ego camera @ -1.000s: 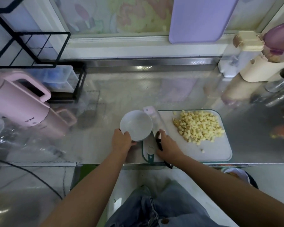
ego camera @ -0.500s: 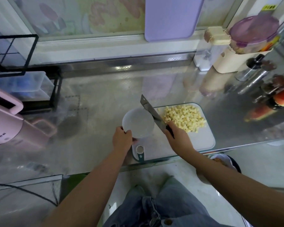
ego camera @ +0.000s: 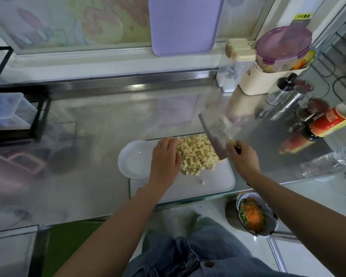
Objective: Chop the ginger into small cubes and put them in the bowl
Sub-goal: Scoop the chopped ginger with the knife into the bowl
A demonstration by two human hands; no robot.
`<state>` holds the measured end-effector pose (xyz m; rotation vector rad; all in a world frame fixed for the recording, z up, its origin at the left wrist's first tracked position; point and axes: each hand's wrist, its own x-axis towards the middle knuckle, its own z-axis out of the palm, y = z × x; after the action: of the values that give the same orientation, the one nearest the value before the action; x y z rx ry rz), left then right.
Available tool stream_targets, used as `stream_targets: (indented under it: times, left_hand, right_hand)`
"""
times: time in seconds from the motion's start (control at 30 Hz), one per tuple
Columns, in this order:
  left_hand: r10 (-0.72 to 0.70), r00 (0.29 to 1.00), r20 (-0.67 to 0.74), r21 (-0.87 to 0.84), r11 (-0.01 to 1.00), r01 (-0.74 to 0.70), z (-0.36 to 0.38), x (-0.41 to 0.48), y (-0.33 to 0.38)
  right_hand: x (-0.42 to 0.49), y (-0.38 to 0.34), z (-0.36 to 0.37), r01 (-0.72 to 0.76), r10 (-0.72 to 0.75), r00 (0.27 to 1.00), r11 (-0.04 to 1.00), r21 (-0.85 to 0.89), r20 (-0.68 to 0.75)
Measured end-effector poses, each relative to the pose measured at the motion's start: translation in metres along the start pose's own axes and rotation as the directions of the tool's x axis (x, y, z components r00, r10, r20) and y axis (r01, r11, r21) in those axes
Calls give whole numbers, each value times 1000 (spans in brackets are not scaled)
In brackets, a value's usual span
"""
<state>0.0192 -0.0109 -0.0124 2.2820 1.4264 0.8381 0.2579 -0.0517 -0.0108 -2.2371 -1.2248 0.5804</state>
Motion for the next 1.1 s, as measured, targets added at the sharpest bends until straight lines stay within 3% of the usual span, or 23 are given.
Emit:
stream_targets:
  times: [0.13,0.23,0.3,0.43,0.57,0.63,0.7,0.97,1.1]
  left_hand:
    - [-190,976,102,104,978,180,37,13,10]
    - [-445,880,164,158,893,422,52,21,1]
    - [-516,823,237,269,849,454,58,22,-6]
    - [-558,787,262,163,829,534,62,25,-3]
    - [-568,773,283,245,822,514,72,32,-12]
    - [-582,761,285,195,813,549,78,35,-17]
    - [-571,777,265,88,817,570,80,40,-15]
    - [-463,813,352,-35,862,506,96,45,-7]
    - [-428,855,292,-60,884,463,98,34,2]
  right_hand:
    - [33,33,-25,30,-30,1000,980,-196,5]
    - [56,46,-28,116,-98,992,950,-291,76]
    - [68,50,-24,146,-116,987,944,-295,115]
    - [89,58,-15,119,-63,970,965,-232,234]
    - [106,71,-11,90,-48,949,989,-120,312]
    - [113,76,-11,79,-48,933,994,-73,356]
    - [117,78,-11,75,-54,909,997,-35,414]
    - [104,67,-2,146,-135,807,989,26,575]
    - [90,53,10,161,-159,772,986,54,615]
